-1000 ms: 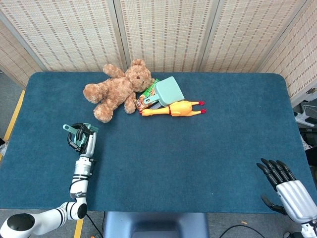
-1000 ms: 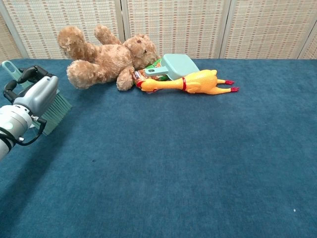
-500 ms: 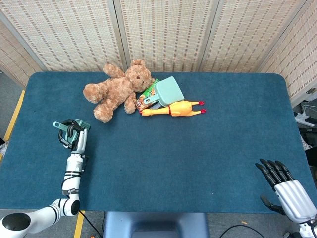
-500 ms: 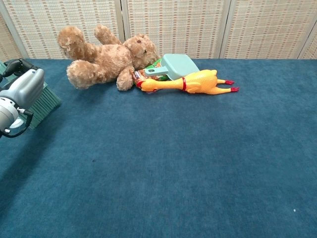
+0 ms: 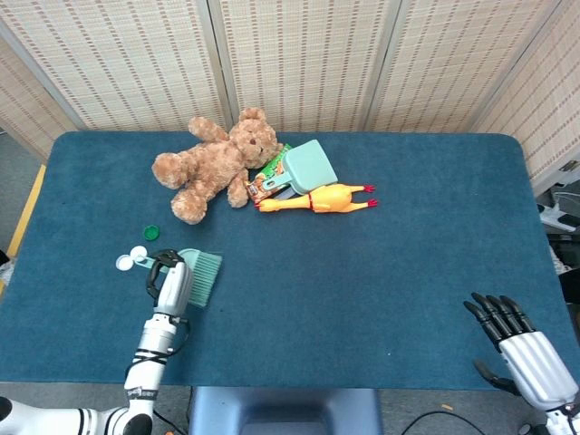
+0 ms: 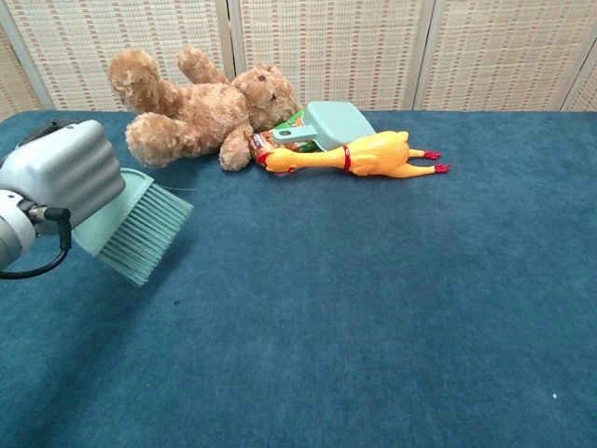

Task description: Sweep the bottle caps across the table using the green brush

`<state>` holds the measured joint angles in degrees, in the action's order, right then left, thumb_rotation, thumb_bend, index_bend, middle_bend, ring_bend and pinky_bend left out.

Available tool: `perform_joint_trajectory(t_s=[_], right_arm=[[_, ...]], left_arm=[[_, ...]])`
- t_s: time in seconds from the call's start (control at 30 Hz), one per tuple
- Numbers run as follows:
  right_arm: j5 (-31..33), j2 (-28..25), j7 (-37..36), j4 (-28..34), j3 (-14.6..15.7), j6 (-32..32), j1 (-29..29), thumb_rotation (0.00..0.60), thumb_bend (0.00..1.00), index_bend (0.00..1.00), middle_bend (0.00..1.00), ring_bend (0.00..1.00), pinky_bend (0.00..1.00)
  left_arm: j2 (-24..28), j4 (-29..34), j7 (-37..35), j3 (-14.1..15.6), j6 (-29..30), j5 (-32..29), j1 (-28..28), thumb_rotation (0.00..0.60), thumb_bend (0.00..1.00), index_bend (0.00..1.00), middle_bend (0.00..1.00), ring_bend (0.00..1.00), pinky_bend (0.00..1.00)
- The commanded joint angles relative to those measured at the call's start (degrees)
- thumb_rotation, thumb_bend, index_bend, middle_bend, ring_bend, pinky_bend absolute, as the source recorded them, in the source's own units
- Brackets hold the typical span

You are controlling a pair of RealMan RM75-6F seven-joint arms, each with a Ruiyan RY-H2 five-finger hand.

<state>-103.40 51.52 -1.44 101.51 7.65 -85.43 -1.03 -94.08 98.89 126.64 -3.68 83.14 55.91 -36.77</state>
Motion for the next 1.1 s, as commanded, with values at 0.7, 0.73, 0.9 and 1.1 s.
perform_joint_trajectory(t_s=[0.7,0.73,0.9,1.1], right_arm=[[-0.7,0.2,0.5,0.1,0.4,0.5,-0.2,0.600,0.20,0.00,0.00,0.00,0.00],[-0.7,0.2,0.6,0.1,0.5,0.6,-0.2,0.600,0.20,0.00,0.00,0.00,0.00],[-0.6,0.4,1.0,0.2,0.5,0.9,-0.3,0.600,0.20,0.00,0.00,0.00,0.00],[-0.8,0.5,1.2,0.3,0.5,0.4,-0.1,0.600,0.20,0.00,0.00,0.00,0.00]], left_arm=[[0.1,-1.5,-31.4,3.1,-2.3,-10.2,3.6,0.600,0.48,0.41,0.87,0.82,0.90],[0.0,-1.8,-31.9,3.2,-2.6,-10.3,3.5,0.600,0.46,0.33,0.83,0.82,0.90],[0.3,-0.7,-33.8,3.4,-3.1,-12.5,3.3,0.600,0.40,0.04,0.67,0.82,0.92],[2.4,3.4,-38.4,3.8,-2.8,-11.4,3.4,0.600,0.35,0.00,0.47,0.80,0.94]])
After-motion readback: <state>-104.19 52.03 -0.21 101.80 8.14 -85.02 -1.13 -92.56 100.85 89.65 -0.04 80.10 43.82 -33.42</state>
